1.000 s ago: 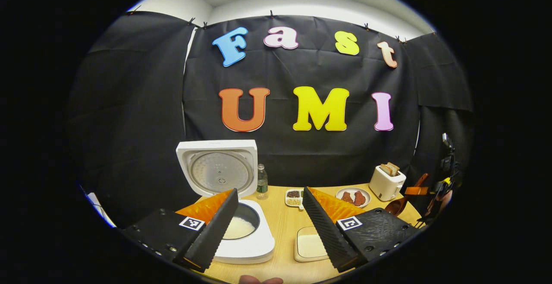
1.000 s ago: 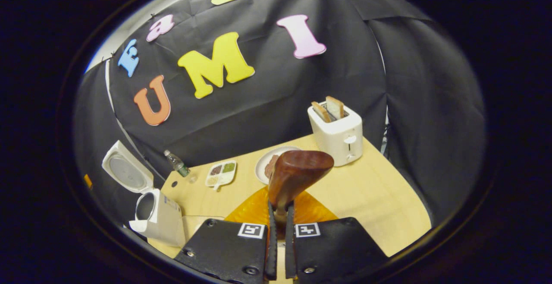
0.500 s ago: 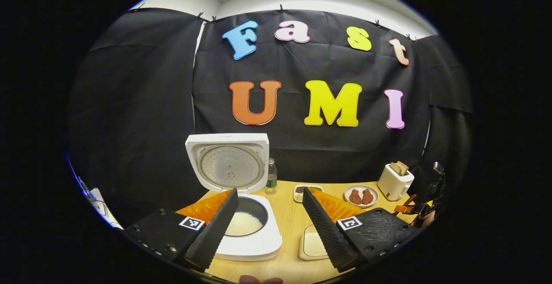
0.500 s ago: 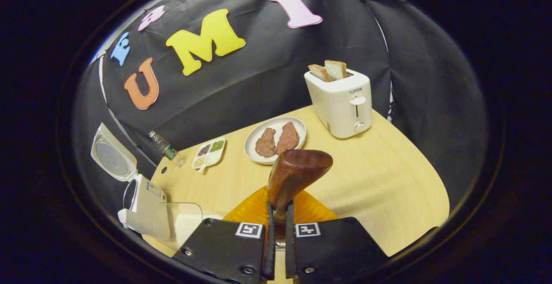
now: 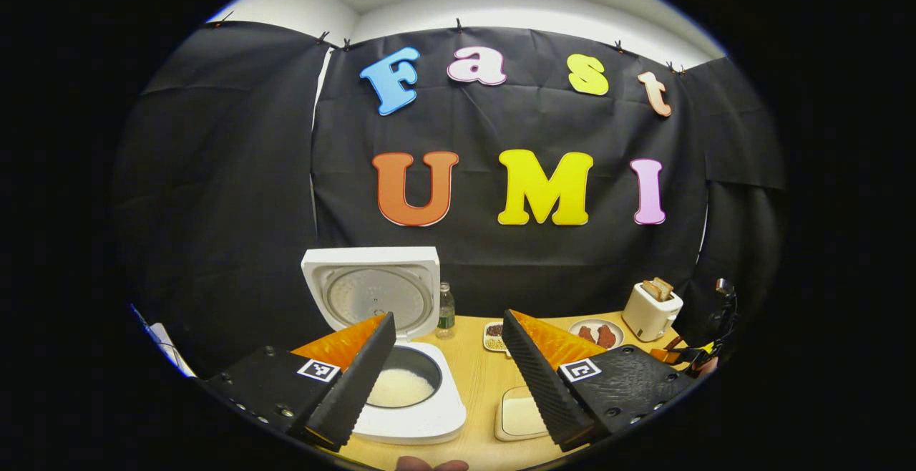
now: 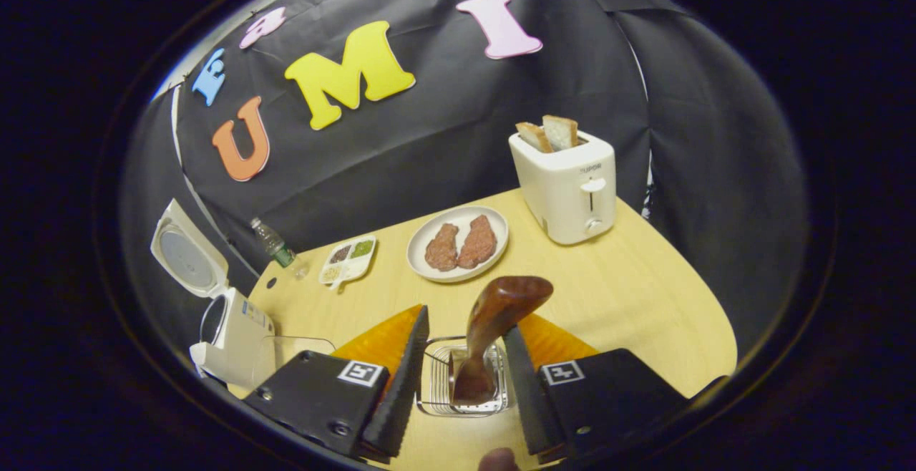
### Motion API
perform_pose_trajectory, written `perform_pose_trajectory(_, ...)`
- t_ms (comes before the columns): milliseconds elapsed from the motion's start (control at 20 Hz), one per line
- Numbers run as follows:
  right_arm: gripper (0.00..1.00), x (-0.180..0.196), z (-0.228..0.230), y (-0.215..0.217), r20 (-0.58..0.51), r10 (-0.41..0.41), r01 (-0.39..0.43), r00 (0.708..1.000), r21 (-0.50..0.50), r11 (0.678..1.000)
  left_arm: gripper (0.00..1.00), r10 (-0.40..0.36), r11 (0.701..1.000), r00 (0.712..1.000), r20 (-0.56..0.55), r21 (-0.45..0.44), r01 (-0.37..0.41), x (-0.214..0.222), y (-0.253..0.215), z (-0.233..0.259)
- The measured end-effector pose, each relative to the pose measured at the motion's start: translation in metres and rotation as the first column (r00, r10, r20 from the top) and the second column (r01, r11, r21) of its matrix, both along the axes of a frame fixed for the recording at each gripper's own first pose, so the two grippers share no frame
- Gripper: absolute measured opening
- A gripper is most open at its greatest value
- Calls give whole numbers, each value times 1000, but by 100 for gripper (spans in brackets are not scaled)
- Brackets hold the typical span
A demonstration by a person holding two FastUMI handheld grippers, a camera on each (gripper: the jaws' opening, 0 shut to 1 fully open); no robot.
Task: Close the left gripper, press the button to open the rice cooker; take a wooden spoon from the chopstick holder with the right hand, scoop a spoonful of rice and pour it into the rice cooker, then put the wooden spoon back into the chopstick holder.
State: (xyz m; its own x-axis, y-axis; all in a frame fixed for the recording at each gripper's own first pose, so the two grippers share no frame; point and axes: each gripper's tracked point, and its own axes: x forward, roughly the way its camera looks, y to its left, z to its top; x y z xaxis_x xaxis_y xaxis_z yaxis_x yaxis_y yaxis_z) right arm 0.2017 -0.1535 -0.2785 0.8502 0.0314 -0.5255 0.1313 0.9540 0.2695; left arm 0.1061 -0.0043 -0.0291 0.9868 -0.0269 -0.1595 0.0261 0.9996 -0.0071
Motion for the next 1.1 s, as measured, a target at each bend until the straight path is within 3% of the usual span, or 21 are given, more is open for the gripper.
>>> perform_pose_trajectory(50, 67, -1, 10, -6, 15, -13, 13, 1000, -13, 1000, 96, 6, 1000, 1000, 16, 2, -6, 4, 5, 8)
perform_pose_trajectory(100, 76, -4, 24, -11, 34, -26, 27, 999, -25, 999, 96, 13, 1000, 999, 35, 3, -13, 9, 10, 17)
perform_pose_trajectory(150, 78, -7, 40, -18, 63, -43, 46, 997, -44, 998, 96, 23, 1000, 998, 53, 4, -23, 14, 17, 26)
perform_pose_trajectory(200, 75, -9, 58, -26, 96, -54, 61, 994, -71, 996, 96, 37, 999, 997, 66, 10, -37, 20, 24, 33)
perform_pose_trajectory(350, 80, -18, 114, -35, 196, -60, 90, 979, -149, 985, 96, 67, 998, 993, 100, 13, -69, 42, 45, 53)
perform_pose_trajectory(450, 96, -26, 150, -34, 256, -52, 101, 965, -183, 978, 96, 85, 996, 989, 122, 16, -87, 59, 61, 69)
perform_pose_trajectory(550, 99, -35, 178, -24, 300, -34, 96, 953, -195, 976, 96, 110, 993, 983, 148, 16, -113, 82, 79, 87)
perform_pose_trajectory(650, 94, -43, 199, -13, 332, -13, 87, 943, -210, 974, 95, 135, 990, 978, 158, 8, -138, 113, 97, 95)
perform_pose_trajectory(700, 99, -48, 207, -7, 343, -3, 83, 939, -217, 973, 95, 144, 989, 980, 140, -4, -145, 131, 104, 91)
perform_pose_trajectory(800, 96, -59, 215, 8, 347, 14, 63, 938, -209, 976, 96, 165, 986, 982, 90, -31, -163, 164, 119, 77)
perform_pose_trajectory(950, 100, -81, 210, 14, 313, 20, 46, 950, -201, 978, 96, 171, 985, 985, -3, -20, -171, 211, 138, 43)
perform_pose_trajectory(1000, 96, -85, 206, 14, 301, 15, 50, 954, -207, 977, 96, 168, 985, 985, -44, -22, -169, 222, 142, 29)
perform_pose_trajectory(1100, 100, -92, 202, 13, 285, -2, 66, 958, -216, 974, 96, 159, 985, 980, -121, -49, -166, 239, 150, 7)
